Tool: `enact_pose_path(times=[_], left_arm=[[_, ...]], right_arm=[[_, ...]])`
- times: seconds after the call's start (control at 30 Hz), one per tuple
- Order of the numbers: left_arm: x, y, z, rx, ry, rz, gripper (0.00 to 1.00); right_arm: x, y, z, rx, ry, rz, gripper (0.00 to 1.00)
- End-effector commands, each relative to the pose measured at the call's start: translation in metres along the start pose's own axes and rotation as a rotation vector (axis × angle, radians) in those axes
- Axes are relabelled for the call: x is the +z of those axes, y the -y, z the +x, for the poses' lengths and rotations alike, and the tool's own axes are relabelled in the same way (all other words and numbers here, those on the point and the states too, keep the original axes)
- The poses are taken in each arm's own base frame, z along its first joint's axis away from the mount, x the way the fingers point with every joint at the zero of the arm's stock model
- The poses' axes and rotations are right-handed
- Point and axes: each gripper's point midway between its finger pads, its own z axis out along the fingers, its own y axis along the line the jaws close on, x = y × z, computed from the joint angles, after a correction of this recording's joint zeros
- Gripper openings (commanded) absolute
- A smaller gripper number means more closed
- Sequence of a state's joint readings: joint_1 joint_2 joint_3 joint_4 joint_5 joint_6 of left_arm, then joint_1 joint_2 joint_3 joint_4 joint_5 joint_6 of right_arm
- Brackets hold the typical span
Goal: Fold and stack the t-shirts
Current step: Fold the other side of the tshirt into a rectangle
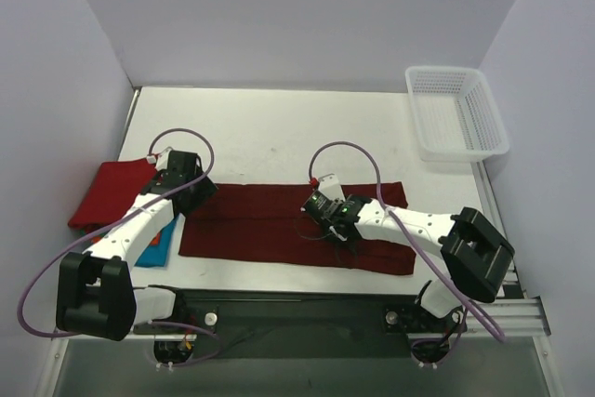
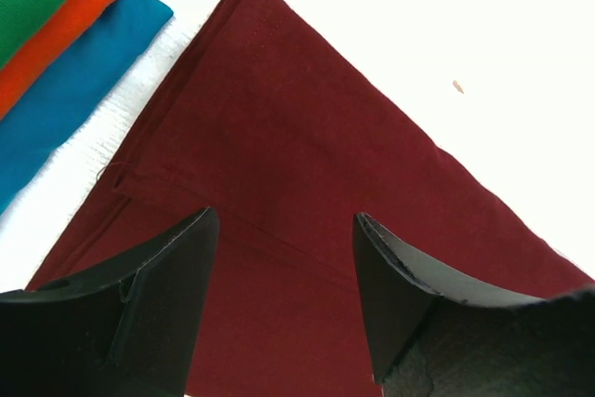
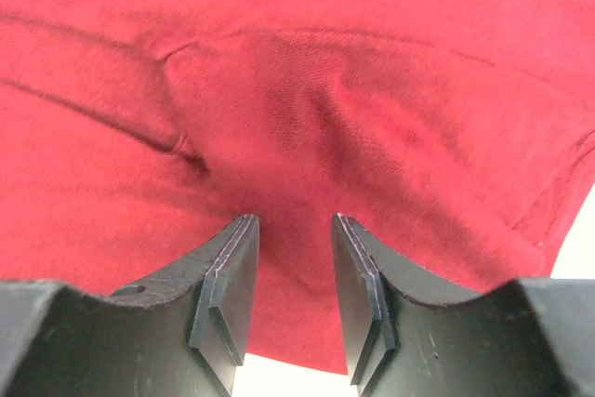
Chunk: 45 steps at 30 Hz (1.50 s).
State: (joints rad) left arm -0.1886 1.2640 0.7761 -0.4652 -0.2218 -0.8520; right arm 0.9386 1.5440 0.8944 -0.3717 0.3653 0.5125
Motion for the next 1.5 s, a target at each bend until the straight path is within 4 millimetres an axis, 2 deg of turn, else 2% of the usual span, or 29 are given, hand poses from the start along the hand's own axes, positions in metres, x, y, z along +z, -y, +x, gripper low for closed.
enact_pose_path(times=[0.0, 0.3, 0.43, 0.53, 0.63, 0.73, 0.77, 0.9, 1.1, 1.13, 1.2, 1.23, 1.27, 1.47], left_arm=[[-0.002, 0.011, -0.003, 0.009, 0.02, 0.054, 0.7], [0.0, 0.01, 0.001, 0.02, 0.011, 0.056, 0.7], [-0.002, 0.012, 0.003, 0.026, 0.005, 0.065, 0.69], [-0.005, 0.016, 0.007, 0.04, -0.001, 0.085, 0.69], [-0.008, 0.019, 0.012, 0.062, -0.011, 0.102, 0.69], [-0.009, 0.024, 0.015, 0.082, -0.019, 0.123, 0.69], [-0.008, 0.023, 0.017, 0.084, -0.03, 0.114, 0.69], [-0.008, 0.025, 0.018, 0.094, -0.035, 0.122, 0.69], [-0.006, 0.026, 0.021, 0.101, -0.045, 0.128, 0.69], [-0.006, 0.025, 0.023, 0.104, -0.048, 0.127, 0.69], [-0.005, 0.025, 0.024, 0.11, -0.054, 0.125, 0.69], [-0.004, 0.025, 0.024, 0.111, -0.056, 0.126, 0.69], [-0.004, 0.026, 0.024, 0.11, -0.057, 0.127, 0.69], [-0.003, 0.027, 0.025, 0.115, -0.06, 0.129, 0.69]], right_arm=[[-0.004, 0.002, 0.008, 0.017, -0.003, -0.003, 0.38], [0.001, 0.007, 0.015, 0.014, -0.015, 0.007, 0.37], [0.003, 0.007, 0.015, 0.017, -0.029, -0.012, 0.25], [0.002, 0.011, 0.013, 0.034, -0.037, -0.034, 0.11], [-0.002, 0.014, 0.009, 0.08, -0.049, -0.095, 0.04], [-0.01, 0.01, 0.008, 0.104, -0.06, -0.188, 0.02], [-0.012, 0.013, 0.005, 0.124, -0.054, -0.207, 0.02], [-0.02, 0.002, 0.005, 0.157, -0.102, -0.355, 0.03], [-0.014, -0.004, 0.01, 0.224, -0.192, -0.467, 0.04], [-0.017, -0.011, 0.013, 0.241, -0.218, -0.524, 0.04], [-0.013, -0.011, 0.008, 0.305, -0.217, -0.581, 0.04], [-0.012, -0.013, 0.012, 0.332, -0.233, -0.604, 0.09], [-0.015, -0.017, 0.008, 0.354, -0.227, -0.663, 0.11], [-0.005, 0.006, 0.008, 0.473, -0.218, -0.594, 0.2]])
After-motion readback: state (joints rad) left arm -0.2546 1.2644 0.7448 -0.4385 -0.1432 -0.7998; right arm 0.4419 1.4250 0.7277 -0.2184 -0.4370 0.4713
